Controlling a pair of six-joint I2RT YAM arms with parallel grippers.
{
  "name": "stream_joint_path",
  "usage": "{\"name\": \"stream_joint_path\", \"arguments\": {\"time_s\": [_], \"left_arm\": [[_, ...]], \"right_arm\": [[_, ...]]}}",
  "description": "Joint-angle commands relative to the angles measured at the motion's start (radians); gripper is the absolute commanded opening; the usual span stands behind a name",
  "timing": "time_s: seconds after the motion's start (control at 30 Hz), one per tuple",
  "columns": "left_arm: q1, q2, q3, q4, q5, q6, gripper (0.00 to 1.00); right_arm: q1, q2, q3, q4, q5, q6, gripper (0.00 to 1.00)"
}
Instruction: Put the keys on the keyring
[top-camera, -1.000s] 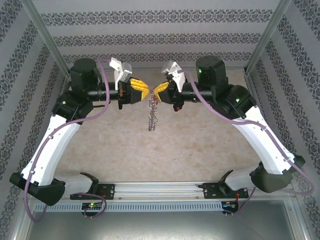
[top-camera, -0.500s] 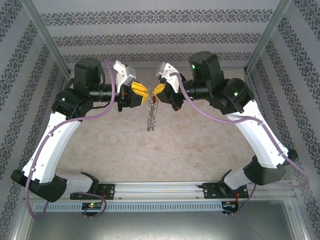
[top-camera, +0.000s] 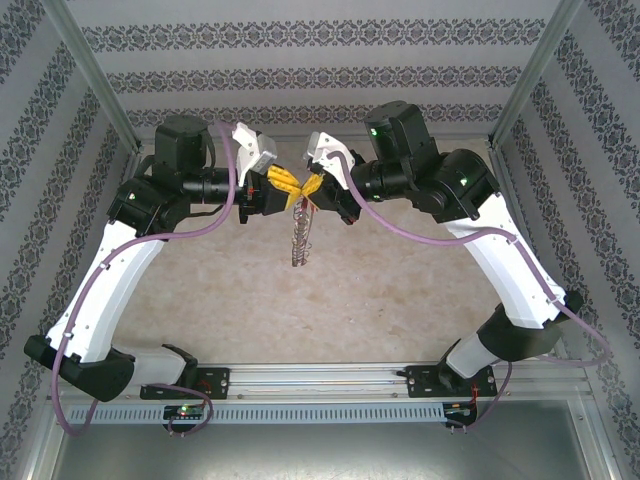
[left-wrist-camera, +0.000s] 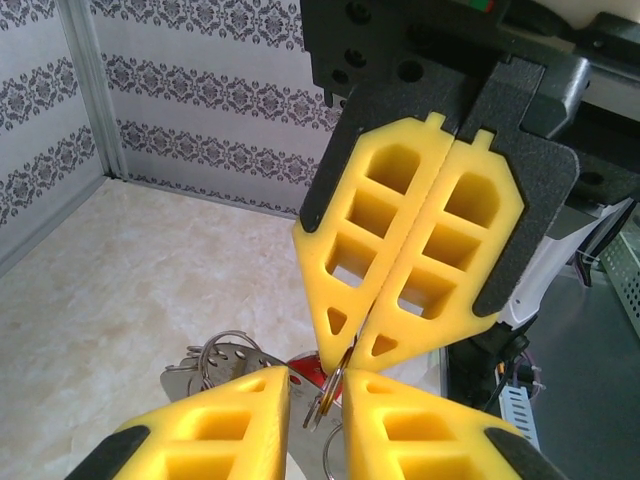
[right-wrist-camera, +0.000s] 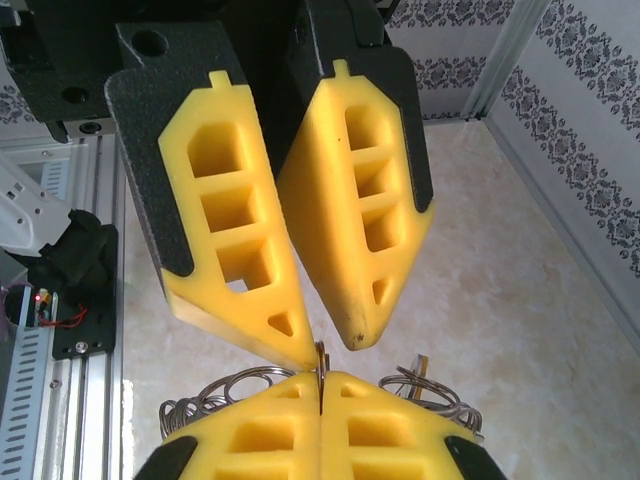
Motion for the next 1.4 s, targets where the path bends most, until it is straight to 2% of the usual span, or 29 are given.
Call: {"name": "stream_joint_path", "arguments": {"time_s": [0.0, 0.93, 1.07, 1.27, 1.3, 1.37], "left_arm": [[-0.016, 0.005, 0.017, -0.032, -0.001, 0.035, 0.2], [-0.018, -0.059, -0.09, 0.055, -0.001, -0.014, 0.19], [-0.02, -0.063, -0.092, 0.058, 0.013, -0.025, 0.0], [-0.02, -0.069, -0.089, 0.084, 0.043, -0.052, 0.0], [-0.02, -0.069, -0.088, 0.094, 0.05, -0.06, 0.0], [-0.02, -0.071, -0.088, 0.117, 0.063, -0.079, 0.0]], "right_arm": [[0.015, -0.001, 0.034, 0.026, -0.019, -0.013, 0.0], [0.04, -0.002, 0.036, -0.007, -0.042, -0.008, 0.0], [0.049, -0.005, 0.035, -0.01, -0.032, -0.01, 0.0], [0.053, -0.008, 0.027, 0.008, -0.009, 0.001, 0.0], [0.053, -0.011, 0.023, 0.015, -0.004, 0.006, 0.02], [0.053, -0.027, -0.003, 0.037, 0.004, 0.024, 0.16]]}}
